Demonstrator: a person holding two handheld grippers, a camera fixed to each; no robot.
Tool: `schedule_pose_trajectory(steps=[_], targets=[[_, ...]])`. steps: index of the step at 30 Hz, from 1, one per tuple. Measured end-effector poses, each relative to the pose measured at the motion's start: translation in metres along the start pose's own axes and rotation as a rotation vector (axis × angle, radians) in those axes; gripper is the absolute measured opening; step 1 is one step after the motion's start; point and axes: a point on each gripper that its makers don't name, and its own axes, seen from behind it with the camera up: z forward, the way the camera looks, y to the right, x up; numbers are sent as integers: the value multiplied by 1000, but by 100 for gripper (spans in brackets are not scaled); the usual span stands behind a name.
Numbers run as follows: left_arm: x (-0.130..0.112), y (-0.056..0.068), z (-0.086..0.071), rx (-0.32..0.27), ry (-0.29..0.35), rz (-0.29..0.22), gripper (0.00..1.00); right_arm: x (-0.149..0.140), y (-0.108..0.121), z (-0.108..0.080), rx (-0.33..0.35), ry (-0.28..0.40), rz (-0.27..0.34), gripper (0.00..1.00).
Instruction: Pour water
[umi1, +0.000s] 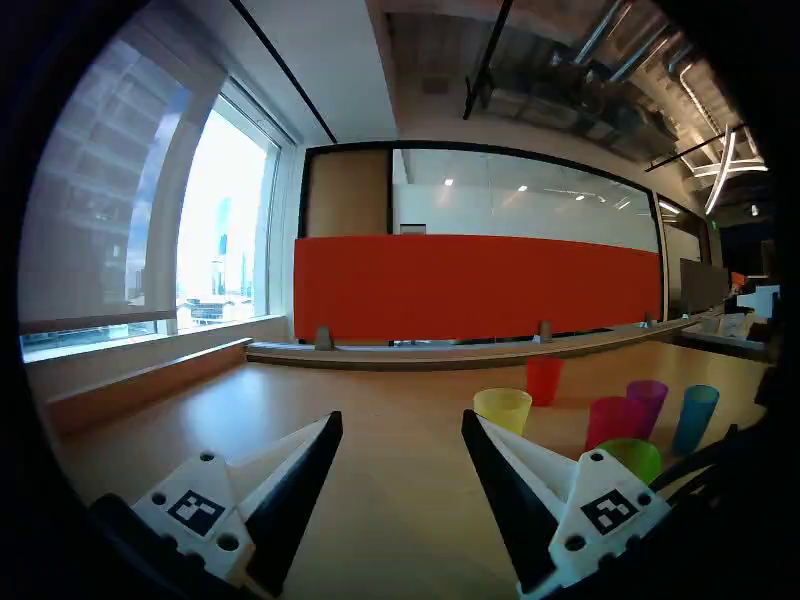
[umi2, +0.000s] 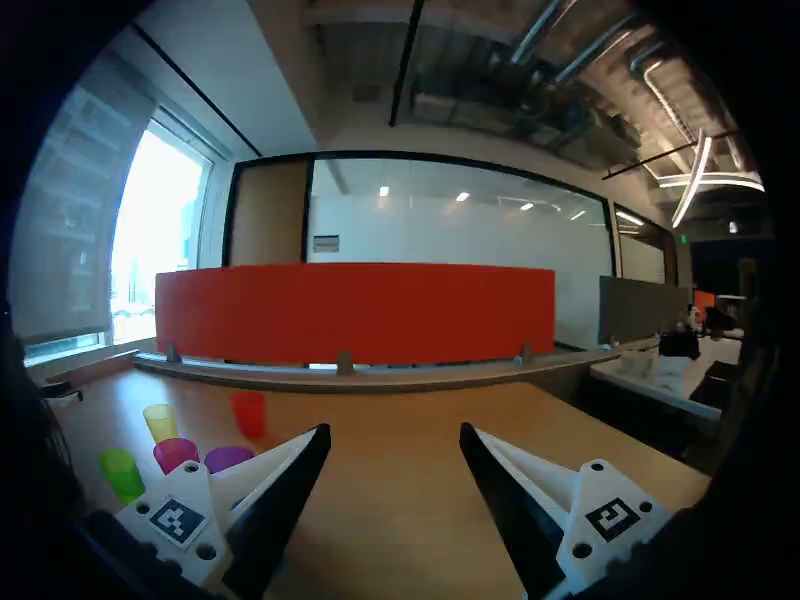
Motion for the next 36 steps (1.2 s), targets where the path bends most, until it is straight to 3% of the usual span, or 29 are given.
schedule_pose_trajectory(steps=[36], targets=[[-1, -1, 2, 0, -4, 2, 89, 15, 3, -5, 9, 48, -2, 100]])
